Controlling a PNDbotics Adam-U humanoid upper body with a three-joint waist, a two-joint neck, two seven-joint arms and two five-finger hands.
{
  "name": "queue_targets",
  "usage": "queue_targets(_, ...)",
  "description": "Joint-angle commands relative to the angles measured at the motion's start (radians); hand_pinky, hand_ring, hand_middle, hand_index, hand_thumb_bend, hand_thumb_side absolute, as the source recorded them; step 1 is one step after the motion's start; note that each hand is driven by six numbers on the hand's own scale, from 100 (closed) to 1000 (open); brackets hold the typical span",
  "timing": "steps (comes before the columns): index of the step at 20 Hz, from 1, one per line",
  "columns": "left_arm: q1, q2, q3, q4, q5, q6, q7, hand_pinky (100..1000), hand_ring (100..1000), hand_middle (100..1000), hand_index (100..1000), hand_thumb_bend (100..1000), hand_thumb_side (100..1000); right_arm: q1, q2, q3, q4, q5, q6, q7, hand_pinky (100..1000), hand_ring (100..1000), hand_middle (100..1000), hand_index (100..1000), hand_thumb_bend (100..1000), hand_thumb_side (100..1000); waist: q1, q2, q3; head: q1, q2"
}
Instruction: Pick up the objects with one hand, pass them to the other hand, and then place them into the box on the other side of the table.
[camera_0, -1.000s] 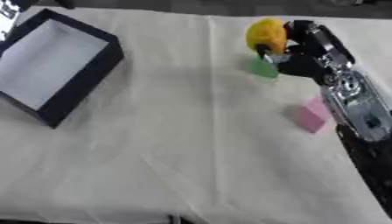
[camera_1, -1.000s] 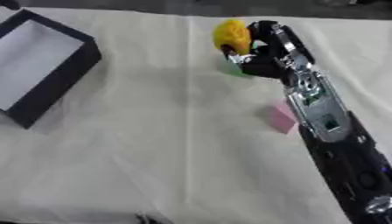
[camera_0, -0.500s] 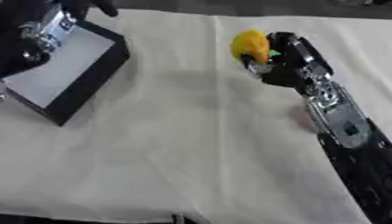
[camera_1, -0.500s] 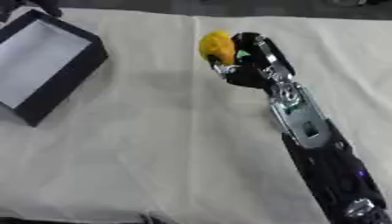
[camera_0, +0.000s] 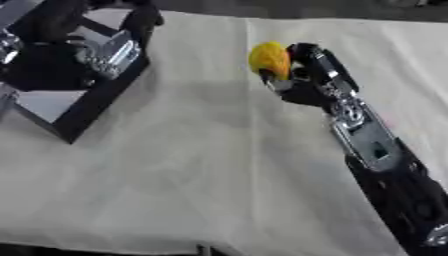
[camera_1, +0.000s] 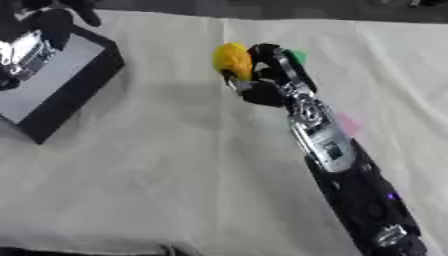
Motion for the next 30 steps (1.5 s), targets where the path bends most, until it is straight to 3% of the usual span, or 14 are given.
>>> queue_targets(1,-0.034,-0.001,-0.010,-0.016,-0.053,0.025,-0.036,839,666,725,818,100,361,-0.021,0.000,0.004,-0.002,0.014,-0.017,-0.008,394,697,305,475,308,100,0.006,-0.012,0.005,-0.010,0.006)
queue_targets(7,-0.081,-0.022,-0.047,-0.016,-0.206,0.081,-0.138,843,694,740,828,106,273,-0.032,0.010,0.017,-0.006,0.026,-0.042,-0.022,398,695,306,474,303,100,0.014,-0.005,0.021,-0.027,0.002)
queue_targets(8,-0.085,-0.026,-0.051,-0.016,-0.229,0.089,-0.151,842,695,740,829,102,228,-0.032,0.011,0.020,-0.010,0.029,-0.044,-0.021,399,695,306,474,378,100,0.015,-0.005,0.022,-0.028,0.000)
queue_targets(9,-0.090,-0.030,-0.055,-0.016,-0.250,0.096,-0.162,841,698,742,830,132,256,-0.033,0.013,0.022,-0.014,0.030,-0.047,-0.019,400,695,307,473,303,100,0.016,-0.004,0.024,-0.030,-0.003)
queue_targets(16,-0.116,-0.054,-0.083,-0.016,-0.367,0.121,-0.231,841,714,753,838,228,228,-0.039,0.023,0.040,-0.032,0.056,-0.056,0.006,403,696,308,475,303,100,0.019,-0.002,0.029,-0.032,-0.008)
queue_targets(19,-0.122,-0.061,-0.089,-0.015,-0.415,0.120,-0.259,849,733,751,841,347,193,-0.041,0.024,0.047,-0.039,0.069,-0.063,0.018,406,696,309,475,303,100,0.021,-0.001,0.030,-0.030,-0.009)
queue_targets(30,-0.166,-0.104,-0.117,0.080,-0.592,0.067,-0.293,838,747,746,820,479,150,-0.044,0.033,0.068,-0.057,0.113,-0.097,0.041,412,698,311,477,293,100,0.025,0.001,0.026,-0.007,-0.008)
